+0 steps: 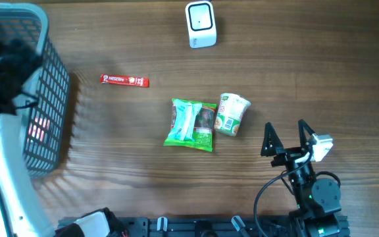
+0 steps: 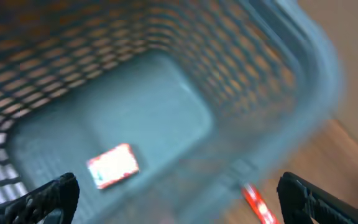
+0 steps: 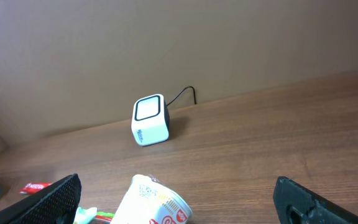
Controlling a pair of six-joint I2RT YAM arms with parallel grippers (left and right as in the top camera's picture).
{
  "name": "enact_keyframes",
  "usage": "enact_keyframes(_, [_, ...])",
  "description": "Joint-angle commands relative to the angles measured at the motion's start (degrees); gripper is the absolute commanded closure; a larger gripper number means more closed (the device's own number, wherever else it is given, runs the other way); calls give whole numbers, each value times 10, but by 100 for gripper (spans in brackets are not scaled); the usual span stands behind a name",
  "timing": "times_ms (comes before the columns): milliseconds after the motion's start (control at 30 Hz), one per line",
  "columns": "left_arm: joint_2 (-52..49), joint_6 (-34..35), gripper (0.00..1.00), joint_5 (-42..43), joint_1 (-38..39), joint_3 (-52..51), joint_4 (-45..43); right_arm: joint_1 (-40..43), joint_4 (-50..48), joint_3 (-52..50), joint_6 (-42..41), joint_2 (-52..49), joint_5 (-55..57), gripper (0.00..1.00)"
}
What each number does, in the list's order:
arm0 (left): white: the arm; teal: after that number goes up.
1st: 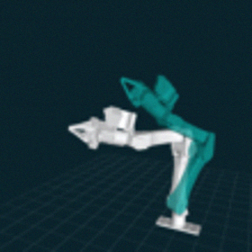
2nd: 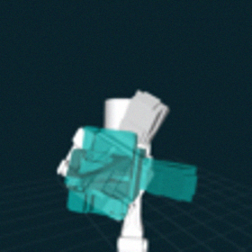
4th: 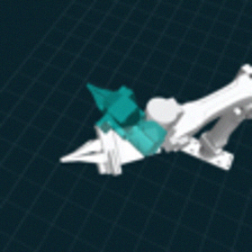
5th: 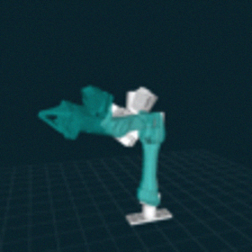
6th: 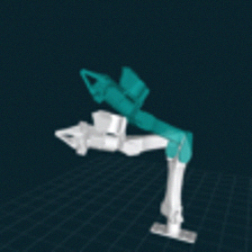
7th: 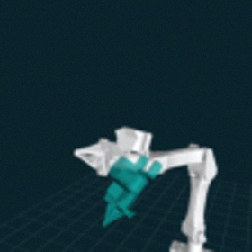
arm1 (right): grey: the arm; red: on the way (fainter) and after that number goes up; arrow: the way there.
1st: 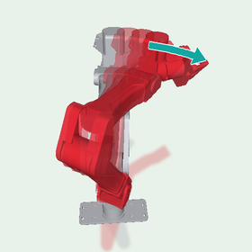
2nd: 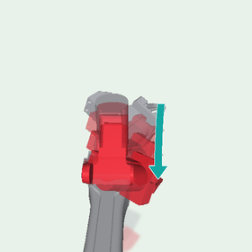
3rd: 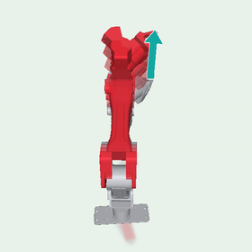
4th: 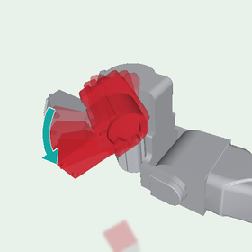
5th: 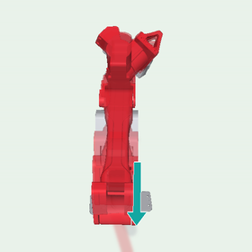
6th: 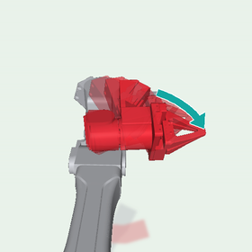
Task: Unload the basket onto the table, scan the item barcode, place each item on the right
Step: 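Place the red Nescafé stick on the table left of the bag, then grasp the small orange box in the basket and place it on the table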
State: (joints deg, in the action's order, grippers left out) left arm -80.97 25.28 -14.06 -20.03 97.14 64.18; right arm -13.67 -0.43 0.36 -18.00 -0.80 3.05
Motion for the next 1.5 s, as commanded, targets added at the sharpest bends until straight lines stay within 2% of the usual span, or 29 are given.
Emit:
enact_keyframes(0, [-37,25,0,26,-105,-5,3,2,-3,-1,-6,2,2,0])
enact_keyframes(133, [-113,24,0,72,-167,-63,3,2,-3,-1,-6,2,2,0])
enact_keyframes(233, [-179,25,0,74,-174,-106,-15,2,-3,-1,-6,2,2,0])
enact_keyframes(300, [-226,48,0,97,-174,-128,-28,2,-3,-1,-6,2,2,0])
enact_keyframes(433, [-293,48,0,153,-173,-158,-69,2,-3,-1,-6,2,2,0])
enact_keyframes(567, [-302,49,0,153,-172,-193,-103,2,-3,-1,-6,2,2,0])
enact_keyframes(667, [-302,50,2,153,-172,-246,-166,2,-3,-1,-6,2,2,0])
enact_keyframes(767, [-296,50,43,153,-174,-241,-175,2,-3,-1,-6,2,2,0])
enact_keyframes(833, [-278,50,64,153,-179,-208,-156,2,-3,-1,-6,2,2,0])
enact_keyframes(867, [-265,50,64,153,-182,-183,-139,2,-3,-1,-6,2,2,0])
enact_keyframes(933, [-229,50,57,153,-184,-123,-99,2,-3,-1,-6,2,2,0])
enact_keyframes(1000, [-191,50,56,159,-184,-66,-67,2,-3,-1,-6,2,2,0])
enact_keyframes(1133, [-45,50,54,246,-173,3,-37,2,-3,-1,-6,2,2,0])
enact_keyframes(1200, [19,50,54,275,-153,3,-27,2,-3,-1,-6,2,2,0])
enact_keyframes(1300, [97,23,52,281,-55,3,23,2,-3,-1,-6,2,2,0])
enact_keyframes(1467, [92,-11,51,232,155,-30,137,2,-3,-1,-6,2,2,0])
